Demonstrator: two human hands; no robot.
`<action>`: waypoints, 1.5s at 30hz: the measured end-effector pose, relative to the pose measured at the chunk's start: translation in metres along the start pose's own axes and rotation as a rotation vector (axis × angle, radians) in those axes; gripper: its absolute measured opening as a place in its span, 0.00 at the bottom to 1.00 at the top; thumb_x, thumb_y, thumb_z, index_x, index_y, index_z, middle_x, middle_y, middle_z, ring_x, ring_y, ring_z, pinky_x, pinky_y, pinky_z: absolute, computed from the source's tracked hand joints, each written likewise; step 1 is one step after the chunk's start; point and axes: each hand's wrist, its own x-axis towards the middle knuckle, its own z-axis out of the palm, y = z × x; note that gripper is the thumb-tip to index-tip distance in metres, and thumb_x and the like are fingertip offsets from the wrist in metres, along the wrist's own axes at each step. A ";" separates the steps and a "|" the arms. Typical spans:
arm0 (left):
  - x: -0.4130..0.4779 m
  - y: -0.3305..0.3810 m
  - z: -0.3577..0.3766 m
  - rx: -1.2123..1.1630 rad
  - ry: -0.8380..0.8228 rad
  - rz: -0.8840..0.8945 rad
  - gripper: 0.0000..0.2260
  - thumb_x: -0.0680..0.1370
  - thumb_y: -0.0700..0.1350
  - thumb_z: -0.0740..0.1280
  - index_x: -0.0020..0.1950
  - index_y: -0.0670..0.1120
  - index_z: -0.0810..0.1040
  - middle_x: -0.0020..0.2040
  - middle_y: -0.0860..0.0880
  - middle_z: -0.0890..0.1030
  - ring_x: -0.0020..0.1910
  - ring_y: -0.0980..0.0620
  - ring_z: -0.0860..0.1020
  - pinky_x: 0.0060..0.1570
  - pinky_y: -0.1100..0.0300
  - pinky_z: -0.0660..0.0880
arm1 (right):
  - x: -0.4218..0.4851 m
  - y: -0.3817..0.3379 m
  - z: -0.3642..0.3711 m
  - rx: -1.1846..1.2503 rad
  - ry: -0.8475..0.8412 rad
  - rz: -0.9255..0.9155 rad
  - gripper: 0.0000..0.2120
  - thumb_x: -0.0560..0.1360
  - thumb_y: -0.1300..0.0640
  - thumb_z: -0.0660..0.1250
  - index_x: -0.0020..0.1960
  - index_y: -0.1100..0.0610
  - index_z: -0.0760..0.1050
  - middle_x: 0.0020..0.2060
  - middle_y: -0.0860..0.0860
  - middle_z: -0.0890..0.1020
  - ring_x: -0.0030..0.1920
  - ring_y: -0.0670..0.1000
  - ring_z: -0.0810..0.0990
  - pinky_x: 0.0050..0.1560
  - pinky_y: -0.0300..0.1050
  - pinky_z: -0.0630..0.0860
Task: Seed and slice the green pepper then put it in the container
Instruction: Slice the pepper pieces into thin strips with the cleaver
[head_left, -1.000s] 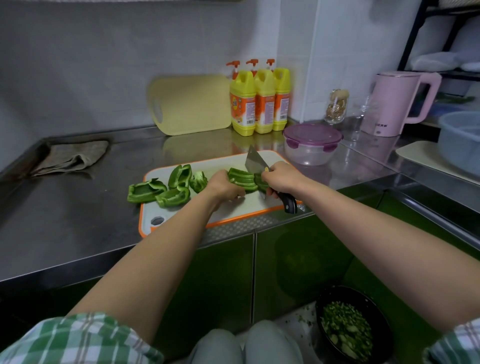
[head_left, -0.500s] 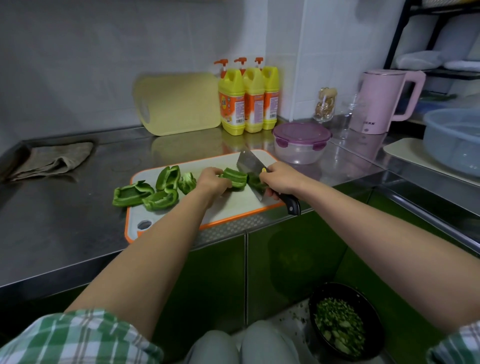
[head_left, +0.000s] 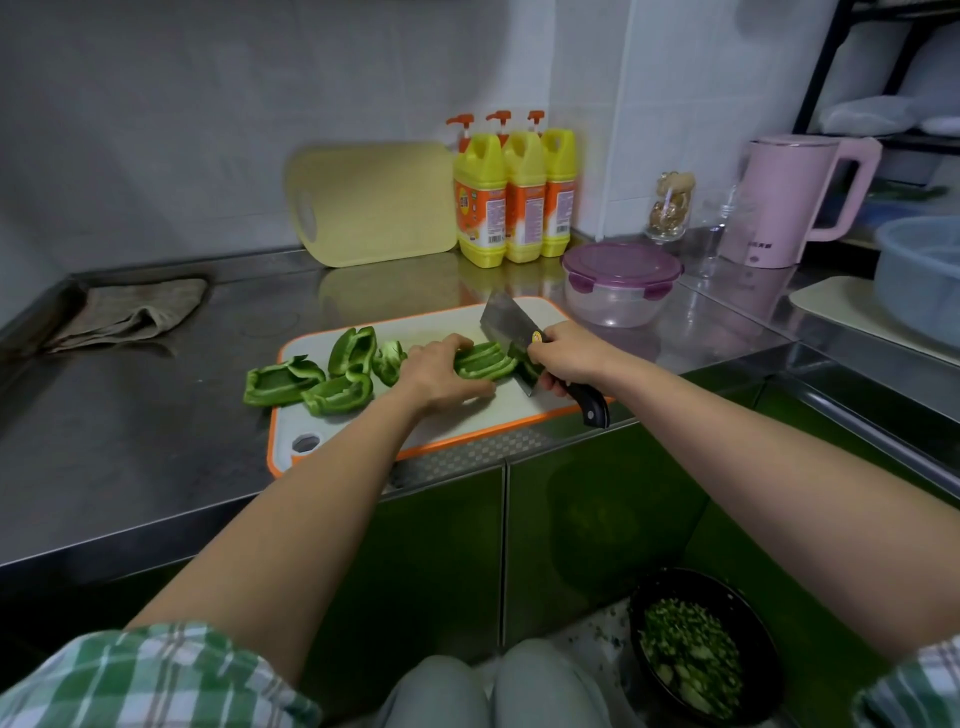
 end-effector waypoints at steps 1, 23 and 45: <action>-0.001 0.000 0.000 -0.018 0.022 0.018 0.34 0.69 0.58 0.74 0.70 0.45 0.70 0.64 0.42 0.76 0.62 0.42 0.74 0.62 0.49 0.71 | 0.000 0.000 -0.001 -0.006 -0.006 0.001 0.08 0.78 0.60 0.56 0.41 0.59 0.69 0.29 0.55 0.77 0.25 0.50 0.72 0.25 0.38 0.67; 0.008 0.021 0.011 -0.182 0.176 -0.142 0.34 0.66 0.50 0.78 0.68 0.42 0.71 0.61 0.41 0.75 0.56 0.43 0.78 0.56 0.50 0.77 | -0.005 -0.017 -0.018 -0.257 0.005 -0.095 0.05 0.76 0.62 0.56 0.41 0.58 0.66 0.30 0.56 0.74 0.25 0.52 0.75 0.26 0.40 0.70; 0.013 0.014 0.014 -0.225 0.148 -0.159 0.38 0.62 0.47 0.81 0.69 0.41 0.71 0.61 0.42 0.76 0.57 0.44 0.78 0.58 0.50 0.76 | -0.007 -0.025 -0.017 -0.358 -0.105 -0.005 0.04 0.74 0.66 0.54 0.46 0.61 0.67 0.34 0.59 0.72 0.24 0.52 0.71 0.20 0.34 0.66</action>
